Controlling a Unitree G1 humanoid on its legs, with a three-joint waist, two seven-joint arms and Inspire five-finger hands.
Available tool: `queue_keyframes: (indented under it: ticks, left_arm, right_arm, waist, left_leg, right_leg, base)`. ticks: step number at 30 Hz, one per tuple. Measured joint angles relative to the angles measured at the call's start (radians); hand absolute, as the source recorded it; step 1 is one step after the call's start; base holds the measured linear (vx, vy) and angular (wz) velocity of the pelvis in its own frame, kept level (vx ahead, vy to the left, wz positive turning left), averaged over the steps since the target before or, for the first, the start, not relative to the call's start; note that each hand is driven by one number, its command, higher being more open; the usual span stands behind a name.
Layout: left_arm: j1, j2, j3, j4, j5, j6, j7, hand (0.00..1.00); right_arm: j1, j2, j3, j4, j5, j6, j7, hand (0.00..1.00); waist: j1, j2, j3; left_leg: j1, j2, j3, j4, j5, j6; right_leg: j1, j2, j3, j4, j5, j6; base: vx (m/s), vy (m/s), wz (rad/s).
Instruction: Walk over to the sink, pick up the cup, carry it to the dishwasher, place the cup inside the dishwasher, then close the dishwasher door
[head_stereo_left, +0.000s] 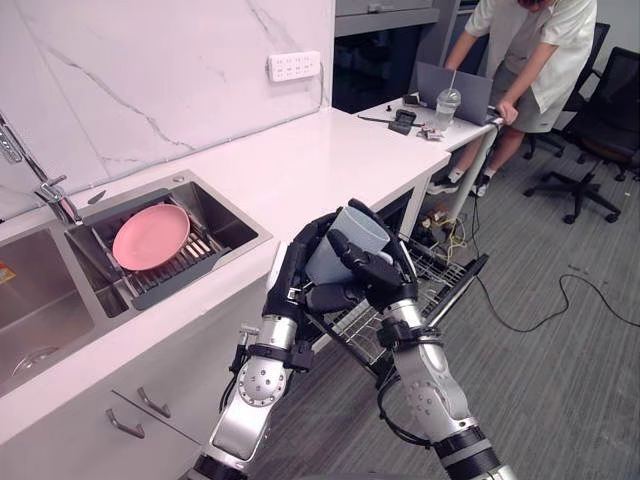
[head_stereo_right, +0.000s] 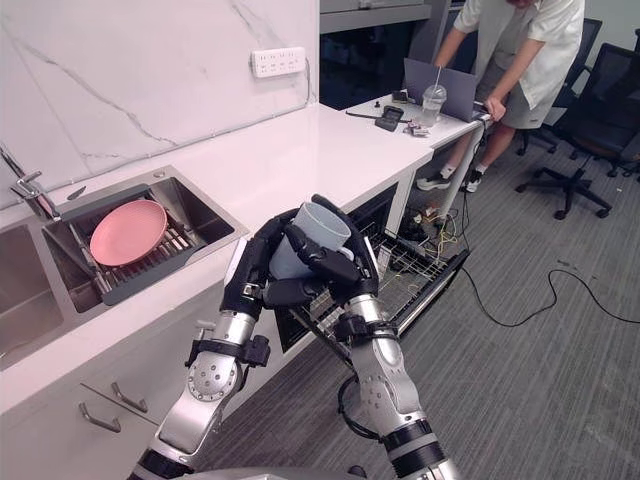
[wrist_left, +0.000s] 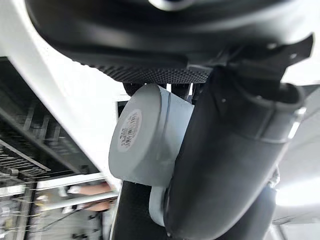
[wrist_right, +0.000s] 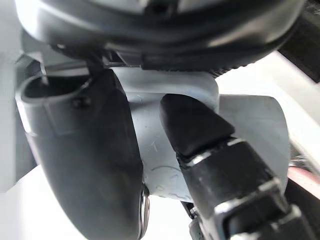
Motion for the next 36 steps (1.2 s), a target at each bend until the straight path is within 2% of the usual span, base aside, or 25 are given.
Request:
queue_keyframes:
  ticks: [6, 11, 13, 19, 29, 33, 36]
  left_arm:
    - [0.008, -0.033, 0.007, -0.009, 0.0, -0.006, -0.017, 0.9]
    - [0.033, -0.033, 0.014, -0.012, 0.0, -0.009, -0.042, 0.9]
    - [0.041, -0.033, 0.026, -0.012, 0.0, -0.015, -0.042, 0.9]
    - [0.078, -0.034, 0.17, -0.012, -0.002, -0.021, -0.014, 0.9]
    - [0.126, -0.036, 0.121, -0.037, -0.067, -0.022, -0.063, 0.9]
    - [0.192, -0.034, 0.124, -0.025, -0.128, -0.023, -0.089, 0.9]
    - [0.238, -0.033, 0.138, 0.045, -0.18, -0.023, -0.129, 0.9]
  right_arm:
    - [0.034, 0.038, -0.045, -0.054, -0.168, 0.0, -0.012, 0.3]
    - [0.063, 0.036, -0.082, -0.088, -0.373, 0.0, -0.028, 0.3]
    - [0.076, 0.037, -0.11, -0.112, -0.46, 0.0, -0.065, 0.3]
    - [0.084, 0.017, -0.287, -0.135, -0.537, 0.002, -0.194, 0.3]
    - [0.095, -0.003, -0.285, -0.196, -0.621, 0.002, -0.208, 0.3]
    - [0.161, -0.013, -0.294, -0.186, -0.649, 0.003, -0.205, 0.3]
    - [0.198, -0.039, -0.306, -0.143, -0.658, 0.009, -0.205, 0.3]
  waist:
    - [0.001, -0.002, 0.016]
    - [0.0, 0.001, 0.02]
    - [0.0, 0.002, 0.024]
    - [-0.001, 0.015, 0.034]
    - [-0.002, 0.02, 0.037]
    - [-0.001, 0.021, 0.038]
    - [-0.001, 0.024, 0.039]
  left_leg:
    - [0.004, 0.001, 0.001, -0.001, -0.003, -0.005]
    - [0.004, 0.006, 0.002, -0.001, -0.009, -0.007]
    - [0.004, 0.01, 0.001, -0.001, -0.012, -0.009]
    - [0.004, 0.012, 0.002, -0.001, -0.014, -0.008]
    - [0.003, 0.013, 0.002, 0.0, -0.014, -0.008]
    - [0.0, 0.012, 0.001, -0.001, -0.014, -0.008]
    - [0.0, 0.012, 0.001, -0.004, -0.014, -0.008]
  right_leg:
    - [0.0, 0.002, 0.0, 0.005, -0.011, -0.01]
    - [0.0, 0.007, -0.001, 0.005, -0.01, -0.005]
    - [0.0, 0.01, -0.002, 0.005, -0.011, -0.004]
    - [0.0, 0.012, -0.005, 0.004, -0.012, -0.004]
    - [0.0, 0.012, -0.005, 0.002, -0.012, -0.004]
    - [-0.001, 0.011, -0.007, 0.0, -0.012, -0.004]
    - [-0.002, 0.011, -0.007, -0.003, -0.012, -0.004]
  base:
    - [0.0, 0.0, 0.0]
    - [0.0, 0.0, 0.0]
    - [0.0, 0.0, 0.0]
    - [0.0, 0.0, 0.0]
    - [0.0, 0.0, 0.0]
    - [0.0, 0.0, 0.0]
    - [0.0, 0.0, 0.0]
